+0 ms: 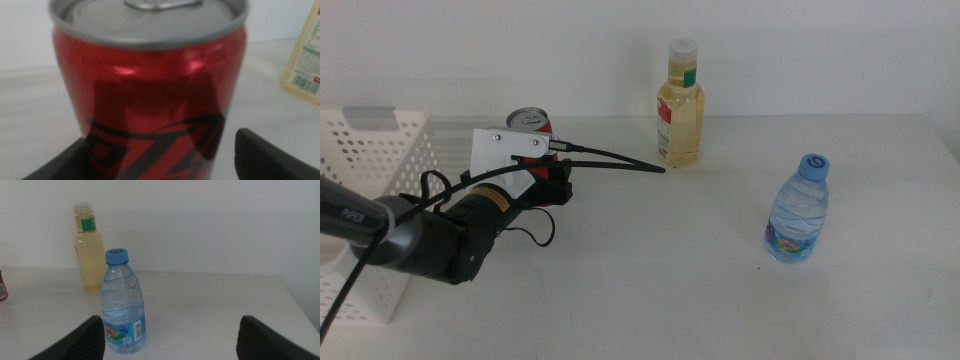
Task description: Use arms to grab the bottles and put them into the dustbin to the left of the table.
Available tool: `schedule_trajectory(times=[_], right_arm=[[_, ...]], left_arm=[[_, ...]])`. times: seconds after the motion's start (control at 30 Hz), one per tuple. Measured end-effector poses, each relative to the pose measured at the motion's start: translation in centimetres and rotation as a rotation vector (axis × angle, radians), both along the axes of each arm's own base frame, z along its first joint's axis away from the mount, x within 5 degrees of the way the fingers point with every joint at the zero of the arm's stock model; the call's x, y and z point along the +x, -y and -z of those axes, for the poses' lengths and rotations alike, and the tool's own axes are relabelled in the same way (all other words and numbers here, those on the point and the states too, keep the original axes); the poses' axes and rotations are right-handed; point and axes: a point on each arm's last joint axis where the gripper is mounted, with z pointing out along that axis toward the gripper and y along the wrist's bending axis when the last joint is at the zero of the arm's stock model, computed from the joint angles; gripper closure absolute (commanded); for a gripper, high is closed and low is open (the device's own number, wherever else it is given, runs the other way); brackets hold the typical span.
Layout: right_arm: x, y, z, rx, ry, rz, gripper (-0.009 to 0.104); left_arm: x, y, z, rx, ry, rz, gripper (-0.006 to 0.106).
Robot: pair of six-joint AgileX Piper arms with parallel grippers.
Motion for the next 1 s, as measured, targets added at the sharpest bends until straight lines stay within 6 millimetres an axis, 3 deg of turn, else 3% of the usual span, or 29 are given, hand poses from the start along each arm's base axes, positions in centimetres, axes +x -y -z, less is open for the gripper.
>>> schedule_trajectory(times=[0.43,0.8,0.9,1.0], right_arm=[[0.0,0.0,0.0,0.000,0.000,0.000,0.020],[0.0,0.0,0.0,0.000,0.000,0.000,0.020],[0.0,0.0,0.0,0.000,0.000,0.000,0.020],[0.0,0.0,0.0,0.000,0.000,0.000,0.020]], left_arm=[[2.4,0.3,1.8,0.013,0.019,-0.003,0.010],[2.8,0.0,1.2,-0.020,0.104,-0.047,0.011],[2.8,0.0,1.1,-0.023,0.113,-0.050,0.016],[2.9,0.0,1.4,-0.022,0.108,-0.050,0.032]])
